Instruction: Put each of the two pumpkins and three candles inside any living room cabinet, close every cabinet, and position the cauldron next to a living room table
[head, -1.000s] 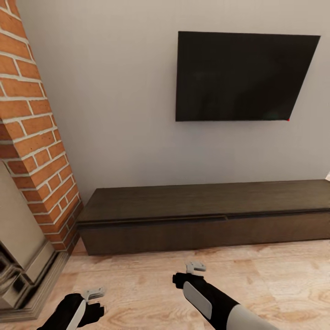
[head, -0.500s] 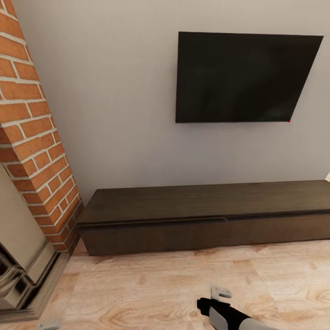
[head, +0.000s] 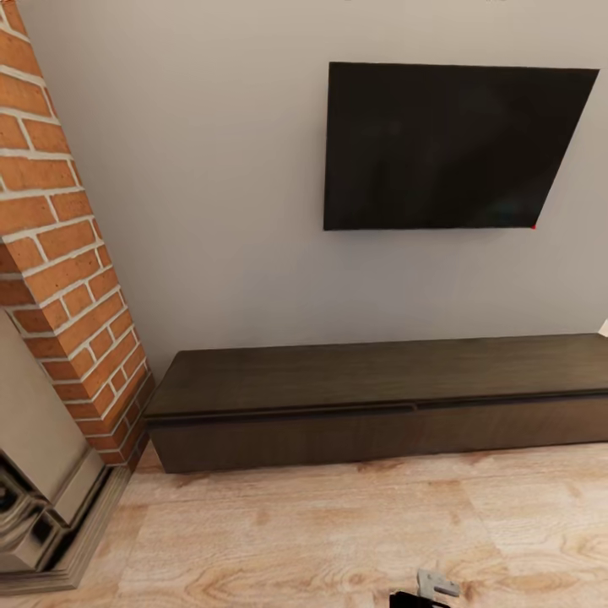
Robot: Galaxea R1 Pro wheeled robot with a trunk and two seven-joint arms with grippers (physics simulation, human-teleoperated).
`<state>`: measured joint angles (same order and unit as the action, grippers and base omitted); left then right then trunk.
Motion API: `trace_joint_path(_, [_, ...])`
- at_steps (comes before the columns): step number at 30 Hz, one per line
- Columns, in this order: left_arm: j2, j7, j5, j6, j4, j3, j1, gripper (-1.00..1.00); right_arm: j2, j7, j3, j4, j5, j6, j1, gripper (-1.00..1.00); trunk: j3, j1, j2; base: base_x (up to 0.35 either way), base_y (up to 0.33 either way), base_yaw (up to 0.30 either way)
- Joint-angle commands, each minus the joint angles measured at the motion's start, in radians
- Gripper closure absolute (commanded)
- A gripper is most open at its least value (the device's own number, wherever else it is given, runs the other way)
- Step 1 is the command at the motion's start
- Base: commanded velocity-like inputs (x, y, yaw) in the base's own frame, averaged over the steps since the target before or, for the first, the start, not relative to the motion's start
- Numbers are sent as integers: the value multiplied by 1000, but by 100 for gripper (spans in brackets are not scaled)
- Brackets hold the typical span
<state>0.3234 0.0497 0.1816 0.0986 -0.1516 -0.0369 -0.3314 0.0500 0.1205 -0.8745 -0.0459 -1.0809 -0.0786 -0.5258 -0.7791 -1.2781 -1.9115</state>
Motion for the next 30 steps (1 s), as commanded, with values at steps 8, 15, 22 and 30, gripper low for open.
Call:
trace_joint_path(8, [-10, 1, 3, -76, 86, -1, 1, -100, 1, 2, -8, -3, -5, -15, 31, -100, 24, 31, 56, 0, 0, 0])
trace_joint_path(15, [-10, 1, 2, -82, 94, 0, 3, -100, 1, 5, -9, -1, -1, -17, 38, -100, 46, 58, 105, 0, 0, 0])
trace_joint_path(22, [-11, 1, 1, -83, 95, 0, 8, -100, 1, 5, -9, -1, -1, -17, 38, -100, 68, 85, 154, 0, 0, 0])
trace_joint_path(30, [-28, 1, 0, -83, 95, 1, 11, -100, 1, 5, -9, -2, -1, -16, 38, -100, 93, 115, 210, 0, 0, 0])
